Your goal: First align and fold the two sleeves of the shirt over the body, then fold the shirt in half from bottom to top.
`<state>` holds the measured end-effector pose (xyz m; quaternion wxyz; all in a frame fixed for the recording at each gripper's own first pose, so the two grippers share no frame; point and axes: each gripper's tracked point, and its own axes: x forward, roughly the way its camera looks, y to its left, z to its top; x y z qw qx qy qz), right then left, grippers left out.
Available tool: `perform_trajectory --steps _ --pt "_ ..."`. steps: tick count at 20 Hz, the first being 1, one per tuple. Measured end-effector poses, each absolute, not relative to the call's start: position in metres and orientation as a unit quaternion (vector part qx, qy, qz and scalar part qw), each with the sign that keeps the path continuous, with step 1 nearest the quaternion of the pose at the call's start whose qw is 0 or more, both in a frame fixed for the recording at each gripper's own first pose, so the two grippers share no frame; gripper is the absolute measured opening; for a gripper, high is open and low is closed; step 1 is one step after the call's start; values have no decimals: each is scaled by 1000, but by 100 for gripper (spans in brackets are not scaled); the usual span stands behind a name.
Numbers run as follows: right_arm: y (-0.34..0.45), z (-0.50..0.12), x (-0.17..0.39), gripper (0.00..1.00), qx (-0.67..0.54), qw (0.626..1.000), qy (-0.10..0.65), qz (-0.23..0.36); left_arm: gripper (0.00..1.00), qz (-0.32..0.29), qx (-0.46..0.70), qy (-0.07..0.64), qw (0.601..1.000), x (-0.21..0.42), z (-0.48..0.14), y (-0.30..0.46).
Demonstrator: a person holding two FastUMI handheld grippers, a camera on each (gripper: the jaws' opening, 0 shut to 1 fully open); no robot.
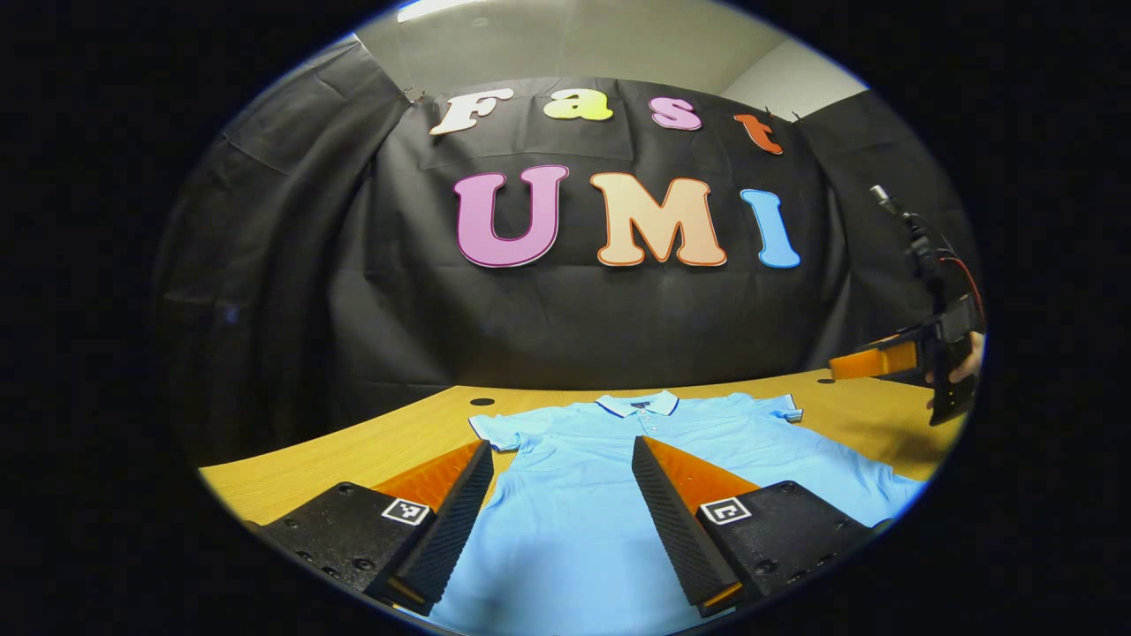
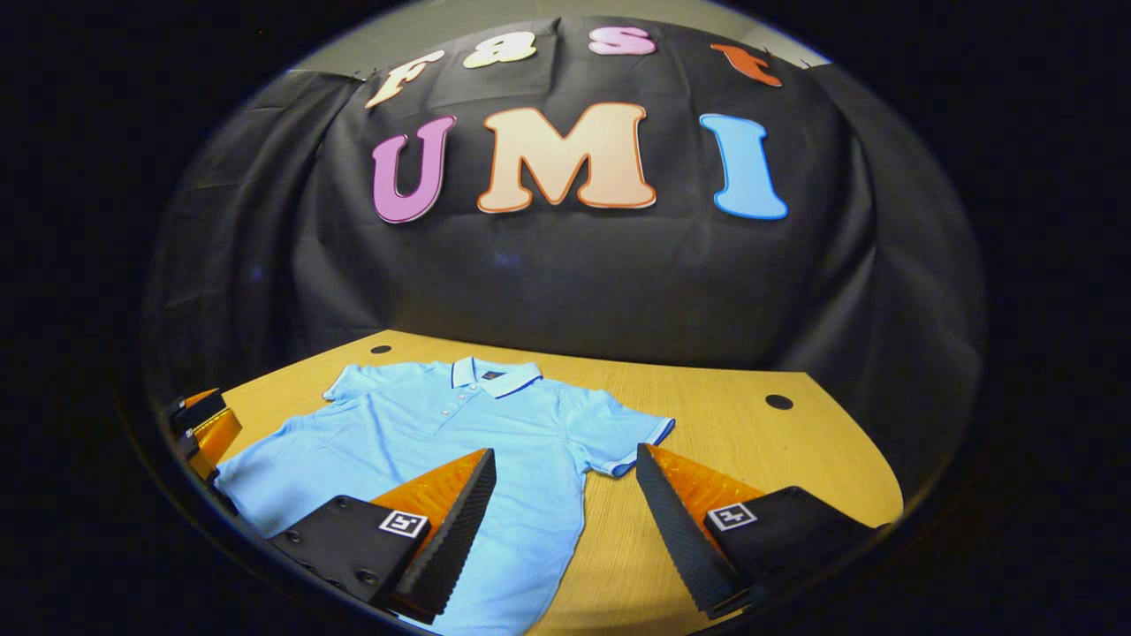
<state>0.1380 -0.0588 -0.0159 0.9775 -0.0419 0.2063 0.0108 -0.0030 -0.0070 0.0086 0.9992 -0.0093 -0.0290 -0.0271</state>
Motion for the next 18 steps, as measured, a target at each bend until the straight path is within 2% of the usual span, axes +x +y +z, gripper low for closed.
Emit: perform_trajectory --steps 6,9,11,12,13,15,16,17,18 --pt "-101 -62 229 98 10 955 295 -40 95 -28 -9 -29 999 -4 9 -7" --pt "-126 -79 268 98 17 948 308 -73 94 -30 -9 -29 999 -4 8 -7" --pt "-136 -93 281 95 26 944 318 -87 94 -30 -9 -29 999 -3 8 -7" --pt "-139 -103 285 98 34 941 324 -92 94 -30 -9 -30 999 -3 7 -7" --pt "-142 -111 288 95 42 938 329 -98 94 -31 -9 -29 999 -3 7 -7" --pt "-148 -124 293 98 45 936 333 -104 94 -31 -9 -29 999 -3 8 -7" --pt "-150 -127 294 94 41 936 333 -107 94 -31 -9 -29 999 -3 9 -7" --pt "-150 -129 295 98 37 936 333 -108 94 -32 -8 -30 999 -3 8 -7" --pt "-151 -131 296 94 34 936 332 -109 94 -32 -9 -29 999 -3 8 -7"
